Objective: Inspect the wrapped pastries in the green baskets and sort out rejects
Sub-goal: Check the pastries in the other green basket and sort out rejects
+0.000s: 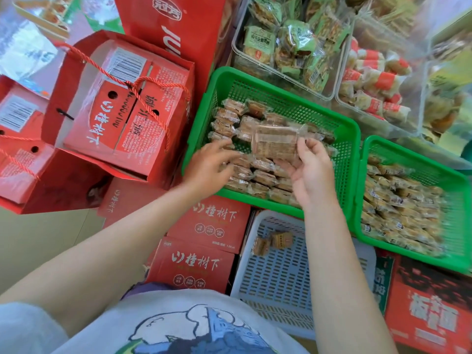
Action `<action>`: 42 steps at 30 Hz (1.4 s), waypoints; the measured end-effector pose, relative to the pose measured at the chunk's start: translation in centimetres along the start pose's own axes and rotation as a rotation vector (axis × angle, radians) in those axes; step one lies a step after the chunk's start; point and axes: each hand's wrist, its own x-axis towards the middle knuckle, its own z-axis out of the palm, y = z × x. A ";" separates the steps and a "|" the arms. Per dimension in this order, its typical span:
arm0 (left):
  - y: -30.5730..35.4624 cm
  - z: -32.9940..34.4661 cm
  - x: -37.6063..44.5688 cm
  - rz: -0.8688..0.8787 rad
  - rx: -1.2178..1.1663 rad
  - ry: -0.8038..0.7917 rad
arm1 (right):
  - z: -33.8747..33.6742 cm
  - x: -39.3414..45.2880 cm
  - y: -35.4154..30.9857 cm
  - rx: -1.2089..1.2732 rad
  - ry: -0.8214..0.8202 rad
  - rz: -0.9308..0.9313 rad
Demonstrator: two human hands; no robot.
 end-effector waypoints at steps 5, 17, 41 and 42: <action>7.7 -4.4 -4.6 -0.187 -0.898 0.033 | -0.6 -5.7 -0.1 0.122 0.003 0.023; 11.7 -6.2 -11.9 -0.158 -0.977 0.061 | -1.9 -13.7 -0.1 -0.066 0.091 -0.208; 15.1 -7.9 -14.3 0.198 -0.901 -0.210 | -2.7 -18.8 -1.8 -0.043 -0.261 0.153; 15.0 -8.0 -14.1 0.175 -0.899 -0.181 | -2.9 -18.7 -1.7 -0.107 -0.176 0.084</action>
